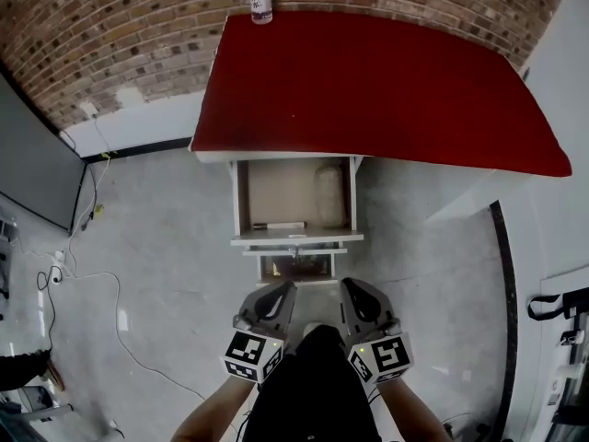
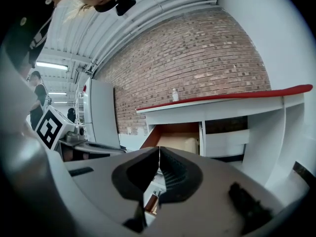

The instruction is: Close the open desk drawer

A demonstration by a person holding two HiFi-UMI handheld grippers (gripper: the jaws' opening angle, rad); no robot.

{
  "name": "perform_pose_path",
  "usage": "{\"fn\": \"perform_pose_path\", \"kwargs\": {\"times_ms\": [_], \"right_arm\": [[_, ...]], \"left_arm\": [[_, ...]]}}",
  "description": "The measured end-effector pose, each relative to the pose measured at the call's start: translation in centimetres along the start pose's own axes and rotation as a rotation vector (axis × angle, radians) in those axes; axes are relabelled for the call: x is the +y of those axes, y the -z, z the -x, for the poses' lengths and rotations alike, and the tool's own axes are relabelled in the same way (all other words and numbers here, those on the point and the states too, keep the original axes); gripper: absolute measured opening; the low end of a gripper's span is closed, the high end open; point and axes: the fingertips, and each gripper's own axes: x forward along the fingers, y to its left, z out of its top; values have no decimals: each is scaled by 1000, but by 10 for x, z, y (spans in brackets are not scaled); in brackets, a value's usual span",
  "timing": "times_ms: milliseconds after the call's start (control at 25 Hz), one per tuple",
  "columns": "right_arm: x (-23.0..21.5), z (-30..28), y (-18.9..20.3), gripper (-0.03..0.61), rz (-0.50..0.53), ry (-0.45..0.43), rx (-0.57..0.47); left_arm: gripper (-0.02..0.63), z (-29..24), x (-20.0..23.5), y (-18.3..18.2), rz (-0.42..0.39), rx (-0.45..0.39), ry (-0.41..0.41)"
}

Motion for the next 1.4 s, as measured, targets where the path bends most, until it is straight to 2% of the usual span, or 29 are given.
{"fn": "perform_pose_path", "kwargs": {"times_ms": [400,520,760,1000,1400], "right_arm": [[-21,-38,95,12,-44,38,13],[-28,-50,114,12,-82,47,-1],[-37,-62,137,12,-93,67,-54],[-47,-66,137,12,-91,121,-96],[-54,-76,112,12,-80,177,-151]], "left_arm": [[9,-34,35,83,-19,-32,-41],[9,-47,45,103,-21,-36,-39],[9,-62,64,130,-24,-64,-56],[9,-67,78,135,-4,-68,-65],[9,-64,93,95,-44,-166,-123]]}}
